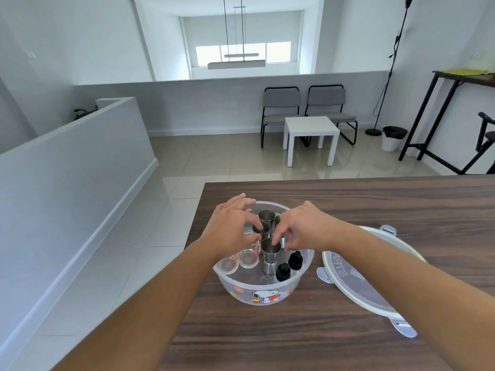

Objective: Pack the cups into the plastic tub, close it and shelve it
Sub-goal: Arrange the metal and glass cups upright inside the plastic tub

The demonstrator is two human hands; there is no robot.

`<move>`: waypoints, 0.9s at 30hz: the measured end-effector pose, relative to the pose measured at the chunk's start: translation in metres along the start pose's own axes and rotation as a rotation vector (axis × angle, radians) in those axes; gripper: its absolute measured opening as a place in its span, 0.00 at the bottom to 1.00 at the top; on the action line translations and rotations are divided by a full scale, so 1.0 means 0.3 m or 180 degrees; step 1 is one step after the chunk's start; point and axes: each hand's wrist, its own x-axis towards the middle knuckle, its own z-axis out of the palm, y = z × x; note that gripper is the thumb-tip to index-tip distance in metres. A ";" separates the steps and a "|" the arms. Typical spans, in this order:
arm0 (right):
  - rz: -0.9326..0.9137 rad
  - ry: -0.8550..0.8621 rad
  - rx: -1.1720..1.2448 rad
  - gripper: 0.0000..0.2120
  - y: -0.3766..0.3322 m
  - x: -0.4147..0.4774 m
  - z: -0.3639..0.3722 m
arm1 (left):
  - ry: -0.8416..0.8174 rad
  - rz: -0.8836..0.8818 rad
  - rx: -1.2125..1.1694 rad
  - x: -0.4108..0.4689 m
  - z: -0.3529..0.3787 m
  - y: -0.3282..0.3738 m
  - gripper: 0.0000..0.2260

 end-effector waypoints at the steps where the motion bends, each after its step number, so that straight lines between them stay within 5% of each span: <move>1: 0.0007 -0.0008 -0.0053 0.10 -0.004 0.006 0.006 | -0.0033 0.0003 0.0058 0.008 0.005 0.003 0.06; 12: 0.0071 -0.0054 -0.0465 0.02 0.051 -0.010 -0.032 | 0.0010 0.0022 0.0184 0.031 0.031 0.001 0.03; 17: 0.0188 -0.0216 -0.0852 0.10 0.053 -0.012 -0.040 | 0.0030 0.0035 0.0193 0.035 0.036 -0.001 0.03; 27: 0.0256 -0.0049 -0.0889 0.09 0.065 0.001 -0.002 | 0.0072 -0.0070 0.0317 0.033 0.041 0.002 0.02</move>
